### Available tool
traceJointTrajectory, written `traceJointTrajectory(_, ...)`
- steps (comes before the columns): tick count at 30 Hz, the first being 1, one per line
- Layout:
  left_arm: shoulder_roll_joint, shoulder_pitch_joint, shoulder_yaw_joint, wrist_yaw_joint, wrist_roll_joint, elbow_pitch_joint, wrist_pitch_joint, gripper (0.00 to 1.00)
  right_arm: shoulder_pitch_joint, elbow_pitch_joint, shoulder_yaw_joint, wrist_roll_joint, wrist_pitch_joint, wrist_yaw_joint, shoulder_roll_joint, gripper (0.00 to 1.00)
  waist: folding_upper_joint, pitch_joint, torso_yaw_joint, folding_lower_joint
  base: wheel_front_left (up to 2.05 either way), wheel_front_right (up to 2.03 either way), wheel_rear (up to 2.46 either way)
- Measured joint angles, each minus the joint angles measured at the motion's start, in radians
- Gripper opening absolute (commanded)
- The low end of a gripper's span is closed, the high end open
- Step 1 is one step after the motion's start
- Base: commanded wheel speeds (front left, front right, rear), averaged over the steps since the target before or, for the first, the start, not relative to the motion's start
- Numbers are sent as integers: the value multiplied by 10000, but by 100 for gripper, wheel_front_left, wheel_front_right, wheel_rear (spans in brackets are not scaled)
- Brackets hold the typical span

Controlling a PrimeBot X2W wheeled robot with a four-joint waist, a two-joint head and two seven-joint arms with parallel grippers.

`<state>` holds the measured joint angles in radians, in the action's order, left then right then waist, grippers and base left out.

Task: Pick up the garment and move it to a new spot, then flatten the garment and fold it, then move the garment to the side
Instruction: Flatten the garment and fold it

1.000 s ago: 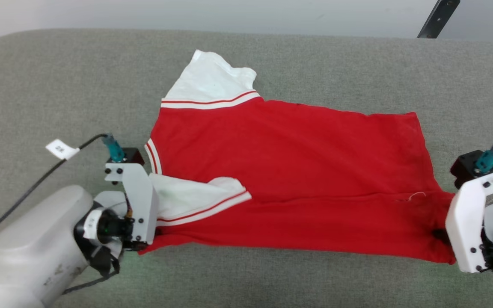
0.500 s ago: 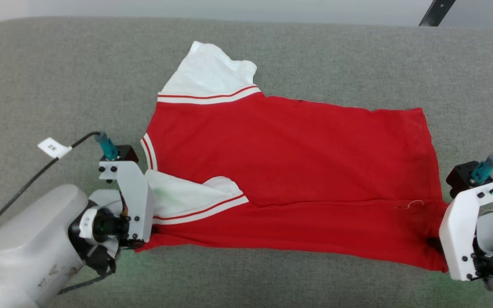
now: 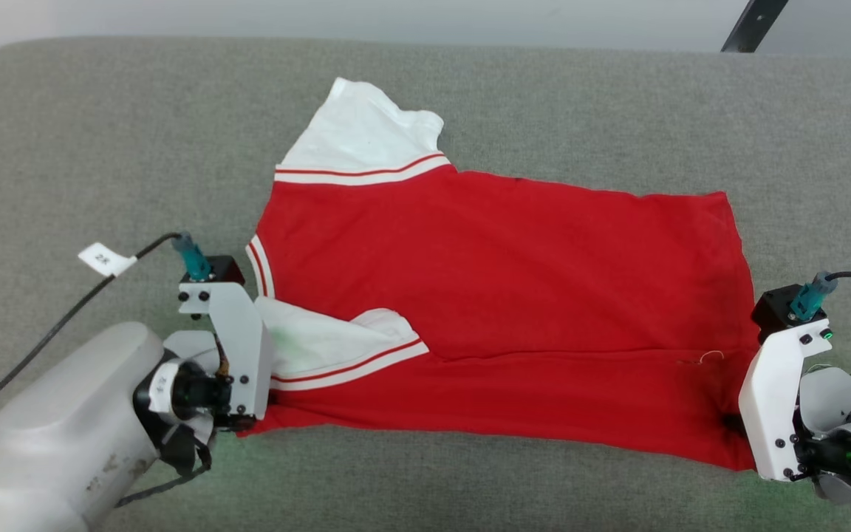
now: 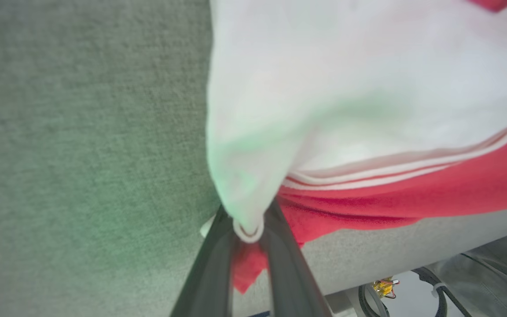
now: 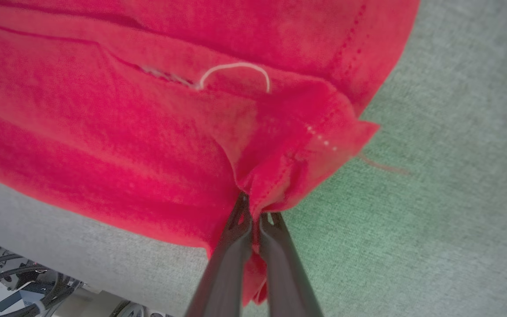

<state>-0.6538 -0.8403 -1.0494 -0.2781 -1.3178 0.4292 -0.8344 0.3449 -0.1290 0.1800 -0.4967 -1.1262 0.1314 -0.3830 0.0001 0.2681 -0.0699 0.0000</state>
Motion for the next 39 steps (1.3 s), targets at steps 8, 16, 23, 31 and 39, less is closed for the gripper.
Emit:
traceJointTrajectory(8, -69, -132, 4, 203, 311, -115, 525, 100, -17, -410, 180, -12, 127, 0, -40, 0, 0, -516, 135, 0, 0, 0, 0)
traceJointTrajectory(16, -267, -85, 290, 190, 688, -593, 1724, 100, -126, -725, 219, 42, 322, 0, 4, 0, 0, -958, 265, 0, 0, 0, 0)
traceJointTrajectory(23, -470, 502, 851, 418, 880, -1237, 3718, 98, -360, -738, 428, 73, 1039, 0, -73, 100, 0, -1309, 294, 0, 0, 0, 0)
traceJointTrajectory(31, -581, 1712, 1338, 583, 1120, -1837, 6169, 100, -1006, -882, 217, 230, 2150, 0, -115, 100, 0, -1872, 282, 0, 0, 0, 0)
traceJointTrajectory(39, -493, 3007, 1841, 568, 1267, -2165, 8558, 99, -2047, -284, 38, 677, 4163, 0, -393, 100, 0, -2506, 270, 0, 0, 0, 0)
